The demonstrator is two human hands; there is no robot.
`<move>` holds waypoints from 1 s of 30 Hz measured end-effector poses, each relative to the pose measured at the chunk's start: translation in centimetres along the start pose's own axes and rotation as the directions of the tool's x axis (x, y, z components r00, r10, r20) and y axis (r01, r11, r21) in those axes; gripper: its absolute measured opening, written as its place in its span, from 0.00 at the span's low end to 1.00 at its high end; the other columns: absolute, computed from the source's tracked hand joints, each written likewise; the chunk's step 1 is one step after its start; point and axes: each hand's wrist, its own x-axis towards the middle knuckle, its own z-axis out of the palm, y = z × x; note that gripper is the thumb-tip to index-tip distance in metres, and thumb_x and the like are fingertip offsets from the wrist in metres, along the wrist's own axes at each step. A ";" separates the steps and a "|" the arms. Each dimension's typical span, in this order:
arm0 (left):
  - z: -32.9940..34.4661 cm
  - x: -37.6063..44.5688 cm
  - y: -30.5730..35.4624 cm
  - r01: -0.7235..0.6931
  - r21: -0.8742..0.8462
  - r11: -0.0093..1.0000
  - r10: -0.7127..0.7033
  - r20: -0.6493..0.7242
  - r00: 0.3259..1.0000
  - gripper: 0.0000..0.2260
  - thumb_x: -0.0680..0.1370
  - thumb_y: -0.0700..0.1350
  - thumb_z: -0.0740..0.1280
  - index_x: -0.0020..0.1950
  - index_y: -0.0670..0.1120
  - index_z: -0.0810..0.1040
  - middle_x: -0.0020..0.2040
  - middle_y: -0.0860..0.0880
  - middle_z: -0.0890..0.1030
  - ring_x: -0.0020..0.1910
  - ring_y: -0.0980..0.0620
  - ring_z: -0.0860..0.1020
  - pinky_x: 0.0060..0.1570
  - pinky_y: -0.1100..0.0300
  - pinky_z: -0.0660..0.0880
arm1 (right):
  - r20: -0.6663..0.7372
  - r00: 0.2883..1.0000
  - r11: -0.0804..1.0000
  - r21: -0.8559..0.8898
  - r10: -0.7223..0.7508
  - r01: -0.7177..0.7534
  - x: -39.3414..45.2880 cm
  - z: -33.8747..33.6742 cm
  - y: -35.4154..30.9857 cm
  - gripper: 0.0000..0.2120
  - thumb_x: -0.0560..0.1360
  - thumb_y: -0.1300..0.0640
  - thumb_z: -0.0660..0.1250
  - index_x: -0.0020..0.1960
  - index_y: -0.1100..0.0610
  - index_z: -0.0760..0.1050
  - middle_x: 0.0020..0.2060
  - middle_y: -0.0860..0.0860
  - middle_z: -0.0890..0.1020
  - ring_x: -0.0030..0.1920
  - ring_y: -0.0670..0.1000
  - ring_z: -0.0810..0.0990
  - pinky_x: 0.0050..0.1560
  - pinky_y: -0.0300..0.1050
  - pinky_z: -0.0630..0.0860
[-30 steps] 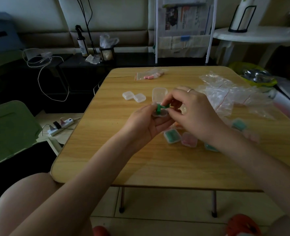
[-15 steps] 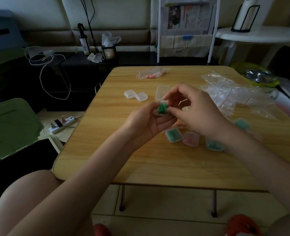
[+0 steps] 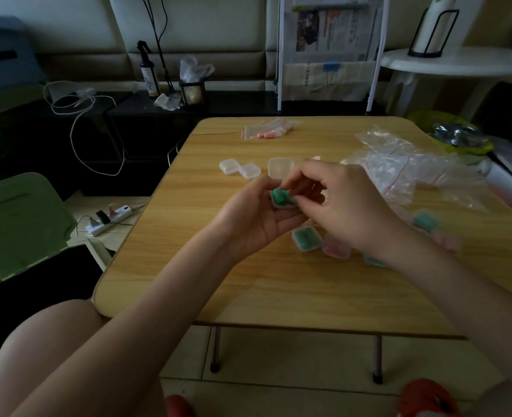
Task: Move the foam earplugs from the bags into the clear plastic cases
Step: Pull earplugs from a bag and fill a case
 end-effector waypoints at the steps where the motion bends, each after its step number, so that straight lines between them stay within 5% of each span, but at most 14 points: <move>1: 0.0 0.0 0.1 0.000 0.002 1.000 0.000 0.012 1.000 0.15 0.79 0.40 0.53 0.57 0.33 0.74 0.51 0.37 0.82 0.47 0.46 0.82 0.55 0.54 0.76 | 0.002 1.000 1.000 0.015 0.008 -0.008 0.0 -0.1 -0.1 0.11 0.71 0.68 0.69 0.48 0.54 0.80 0.40 0.45 0.82 0.43 0.40 0.79 0.46 0.32 0.75; 9: -0.3 0.1 0.2 0.034 -0.053 0.998 -0.032 0.029 0.999 0.19 0.81 0.45 0.52 0.66 0.33 0.67 0.55 0.35 0.79 0.51 0.43 0.81 0.55 0.52 0.77 | -0.046 0.984 0.942 0.300 0.170 -0.148 0.3 -0.5 0.6 0.08 0.77 0.64 0.64 0.50 0.53 0.79 0.45 0.46 0.82 0.45 0.43 0.81 0.43 0.47 0.82; 12: -0.4 0.2 0.3 0.061 -0.047 0.997 -0.059 0.040 0.997 0.23 0.78 0.47 0.54 0.66 0.33 0.69 0.54 0.35 0.80 0.51 0.43 0.81 0.56 0.53 0.76 | -0.112 0.977 0.962 0.224 0.182 -0.153 0.3 -0.4 1.4 0.13 0.78 0.60 0.63 0.61 0.49 0.75 0.57 0.46 0.75 0.51 0.44 0.76 0.47 0.42 0.79; 16: -0.7 0.3 0.1 0.065 -0.079 0.995 -0.062 0.045 0.997 0.24 0.78 0.49 0.51 0.64 0.32 0.69 0.55 0.34 0.79 0.53 0.41 0.80 0.60 0.50 0.74 | 0.051 0.988 0.982 0.112 0.149 -0.153 0.2 0.1 1.9 0.23 0.79 0.55 0.63 0.73 0.46 0.64 0.63 0.41 0.70 0.61 0.43 0.70 0.59 0.39 0.70; 20: -1.1 0.2 0.3 0.067 -0.195 0.978 -0.060 0.043 0.997 0.29 0.81 0.55 0.50 0.67 0.31 0.67 0.62 0.32 0.75 0.63 0.39 0.75 0.61 0.50 0.74 | 0.029 1.000 1.000 0.019 -0.008 0.008 -0.1 0.5 1.4 0.21 0.76 0.59 0.66 0.68 0.48 0.71 0.53 0.45 0.75 0.56 0.44 0.72 0.54 0.29 0.69; 24: -1.3 0.5 0.3 0.032 -0.178 0.984 -0.029 0.019 0.999 0.16 0.82 0.42 0.52 0.62 0.33 0.70 0.49 0.38 0.81 0.53 0.45 0.79 0.48 0.57 0.79 | 0.091 0.993 0.996 -0.045 -0.078 0.082 -0.4 0.8 1.1 0.19 0.71 0.53 0.68 0.62 0.49 0.75 0.51 0.45 0.78 0.52 0.43 0.74 0.54 0.35 0.71; 27: -1.1 0.5 0.1 0.053 -0.146 0.988 -0.052 0.004 0.999 0.16 0.82 0.41 0.51 0.64 0.34 0.68 0.51 0.37 0.80 0.51 0.45 0.79 0.40 0.57 0.81 | 0.054 0.996 0.995 -0.073 -0.071 0.075 -0.5 1.3 1.3 0.18 0.70 0.57 0.73 0.59 0.52 0.76 0.52 0.46 0.78 0.54 0.43 0.73 0.54 0.33 0.69; 30: -0.8 0.4 -0.1 0.064 -0.098 0.993 -0.064 0.005 0.998 0.16 0.82 0.42 0.51 0.61 0.35 0.71 0.51 0.38 0.80 0.51 0.45 0.80 0.47 0.53 0.81 | -0.027 0.996 0.994 -0.077 -0.086 0.083 -0.7 1.6 1.2 0.15 0.70 0.60 0.72 0.56 0.55 0.77 0.51 0.47 0.78 0.54 0.46 0.75 0.55 0.38 0.73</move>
